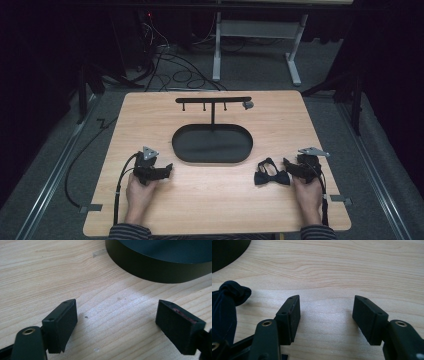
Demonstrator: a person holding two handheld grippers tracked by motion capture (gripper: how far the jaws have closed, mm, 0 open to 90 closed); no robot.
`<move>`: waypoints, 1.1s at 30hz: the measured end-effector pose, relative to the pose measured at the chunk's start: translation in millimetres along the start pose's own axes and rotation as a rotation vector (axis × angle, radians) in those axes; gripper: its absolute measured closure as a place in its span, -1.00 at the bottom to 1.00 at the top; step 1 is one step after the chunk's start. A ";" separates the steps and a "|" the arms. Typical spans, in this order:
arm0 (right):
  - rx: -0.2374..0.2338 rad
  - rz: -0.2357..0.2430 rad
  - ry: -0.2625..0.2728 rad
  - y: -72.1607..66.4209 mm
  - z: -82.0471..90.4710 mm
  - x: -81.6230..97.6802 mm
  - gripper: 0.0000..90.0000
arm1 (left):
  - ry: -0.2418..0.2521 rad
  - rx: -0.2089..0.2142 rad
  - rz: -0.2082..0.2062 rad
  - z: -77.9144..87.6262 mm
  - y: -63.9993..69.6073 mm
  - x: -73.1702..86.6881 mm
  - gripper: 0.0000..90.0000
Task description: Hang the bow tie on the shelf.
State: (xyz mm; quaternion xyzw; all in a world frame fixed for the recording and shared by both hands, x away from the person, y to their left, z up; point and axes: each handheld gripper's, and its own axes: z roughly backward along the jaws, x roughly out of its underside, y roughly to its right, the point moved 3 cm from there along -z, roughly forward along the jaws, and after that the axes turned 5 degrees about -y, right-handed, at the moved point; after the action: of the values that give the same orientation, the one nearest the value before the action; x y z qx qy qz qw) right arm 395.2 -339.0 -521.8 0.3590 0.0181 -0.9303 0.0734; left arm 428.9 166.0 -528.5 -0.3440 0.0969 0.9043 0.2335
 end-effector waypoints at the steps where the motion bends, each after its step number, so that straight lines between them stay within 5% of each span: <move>1: 0.000 0.000 0.000 0.0 0.0 0.0 -0.09 | 0.000 0.000 -0.001 0.0 0.0 0.0 -0.60; 12: -0.035 0.033 -0.004 -1.4 0.1 -0.5 -0.04 | 0.000 0.001 -0.001 -0.1 0.1 0.1 -0.60; 23: -0.053 0.010 0.022 -3.1 6.6 0.1 0.16 | 0.000 0.001 0.000 0.0 0.1 0.1 -0.60; 33: -0.142 0.008 0.073 -10.7 32.5 2.1 0.38 | 0.001 0.001 -0.002 0.8 1.0 1.1 -0.60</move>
State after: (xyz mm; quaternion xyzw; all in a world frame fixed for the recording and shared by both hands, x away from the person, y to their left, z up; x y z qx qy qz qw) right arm 370.4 -331.5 -499.4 0.3869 0.0851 -0.9125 0.1017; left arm 427.2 165.8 -528.6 -0.3445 0.0974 0.9038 0.2345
